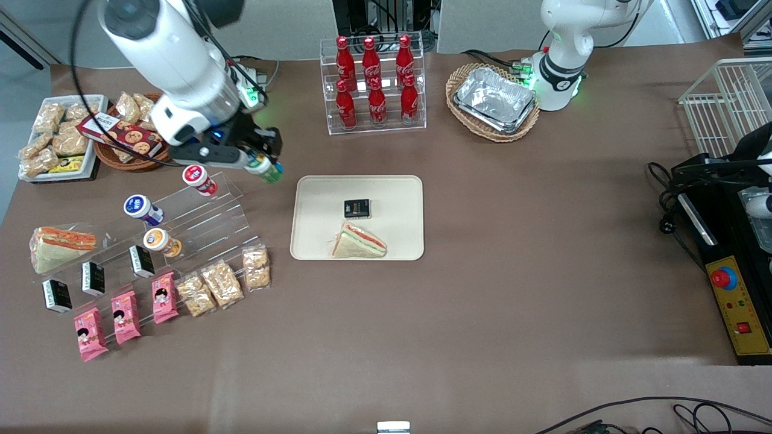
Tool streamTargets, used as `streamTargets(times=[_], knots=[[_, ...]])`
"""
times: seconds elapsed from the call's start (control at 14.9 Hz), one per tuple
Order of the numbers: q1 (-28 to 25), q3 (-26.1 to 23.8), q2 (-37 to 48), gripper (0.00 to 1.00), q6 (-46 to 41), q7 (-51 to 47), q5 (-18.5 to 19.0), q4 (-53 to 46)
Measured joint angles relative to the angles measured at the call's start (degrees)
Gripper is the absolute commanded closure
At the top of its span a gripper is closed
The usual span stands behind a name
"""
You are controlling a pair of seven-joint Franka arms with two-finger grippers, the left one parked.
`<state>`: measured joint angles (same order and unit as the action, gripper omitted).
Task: Place green gum on tray
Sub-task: 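Carry the green gum bottle over the cream tray's edge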
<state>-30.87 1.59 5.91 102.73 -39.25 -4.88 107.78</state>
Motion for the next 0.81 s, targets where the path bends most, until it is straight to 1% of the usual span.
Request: streamTargets(times=[0.13, 0.27, 0.4, 0.54, 0.67, 0.81], knots=[[-0.89, 0.04, -1.09, 0.74, 5.5, -1.39, 0.0, 4.35], [-2.47, 0.08, -1.6, 0.74, 12.26, -4.02, 0.8, 11.0], [-5.15, 0.09, -1.81, 0.74, 20.14, -8.18, 1.82, 18.73], [-7.89, 0.04, -2.26, 0.74, 27.77, -11.36, 2.08, 25.63], [-9.21, 0.02, -2.86, 0.74, 32.22, -12.41, 2.14, 29.76], [-9.27, 0.14, -3.51, 0.74, 35.46, -12.43, 2.75, 32.02]])
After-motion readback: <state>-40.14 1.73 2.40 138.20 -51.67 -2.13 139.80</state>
